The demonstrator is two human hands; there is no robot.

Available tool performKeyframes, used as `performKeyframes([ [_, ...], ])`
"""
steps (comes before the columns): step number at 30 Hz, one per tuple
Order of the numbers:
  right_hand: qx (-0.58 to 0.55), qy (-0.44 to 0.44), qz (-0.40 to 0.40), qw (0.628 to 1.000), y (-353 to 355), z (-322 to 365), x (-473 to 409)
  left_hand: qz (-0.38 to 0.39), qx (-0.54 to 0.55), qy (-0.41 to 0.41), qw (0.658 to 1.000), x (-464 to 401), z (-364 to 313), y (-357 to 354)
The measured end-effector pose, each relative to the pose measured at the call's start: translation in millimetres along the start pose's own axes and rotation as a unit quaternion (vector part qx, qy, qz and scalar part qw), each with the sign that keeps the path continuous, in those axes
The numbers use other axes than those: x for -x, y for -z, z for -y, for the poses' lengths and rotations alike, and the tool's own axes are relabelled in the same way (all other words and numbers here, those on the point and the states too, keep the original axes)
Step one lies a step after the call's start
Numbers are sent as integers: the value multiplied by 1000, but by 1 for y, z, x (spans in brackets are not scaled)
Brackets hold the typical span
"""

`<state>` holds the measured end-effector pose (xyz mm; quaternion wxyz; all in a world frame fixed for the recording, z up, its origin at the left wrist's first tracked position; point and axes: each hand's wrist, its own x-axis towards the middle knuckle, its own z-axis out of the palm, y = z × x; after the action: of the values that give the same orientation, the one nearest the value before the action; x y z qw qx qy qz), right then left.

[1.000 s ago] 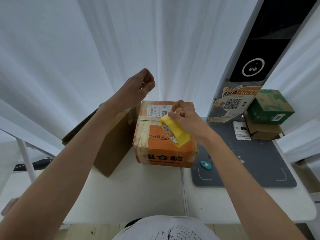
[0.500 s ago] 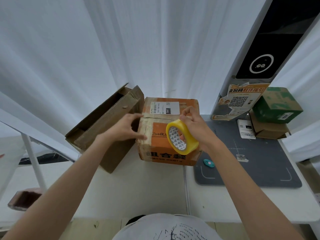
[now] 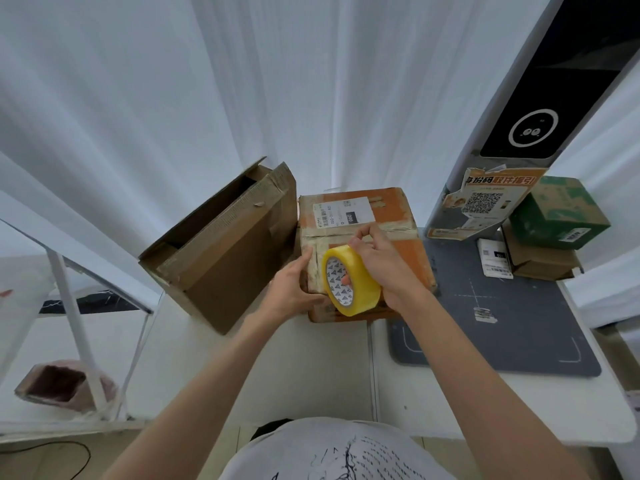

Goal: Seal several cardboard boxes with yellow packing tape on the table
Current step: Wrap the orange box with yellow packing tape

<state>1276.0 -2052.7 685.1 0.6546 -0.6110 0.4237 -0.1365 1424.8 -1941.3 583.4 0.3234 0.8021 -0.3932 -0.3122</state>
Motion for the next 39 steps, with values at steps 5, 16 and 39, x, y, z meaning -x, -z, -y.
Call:
performKeyframes([
  [5,-11,-10,-6,1000,-8,-6,8,-20,21,-32,999,-6,-12,22],
  [16,45,0,-9,999,-21,-17,11,-62,172,-66,981,-28,-83,75],
  [39,-4,-110,182,977,-15,-51,40,-33,79,7,996,-70,-61,69],
])
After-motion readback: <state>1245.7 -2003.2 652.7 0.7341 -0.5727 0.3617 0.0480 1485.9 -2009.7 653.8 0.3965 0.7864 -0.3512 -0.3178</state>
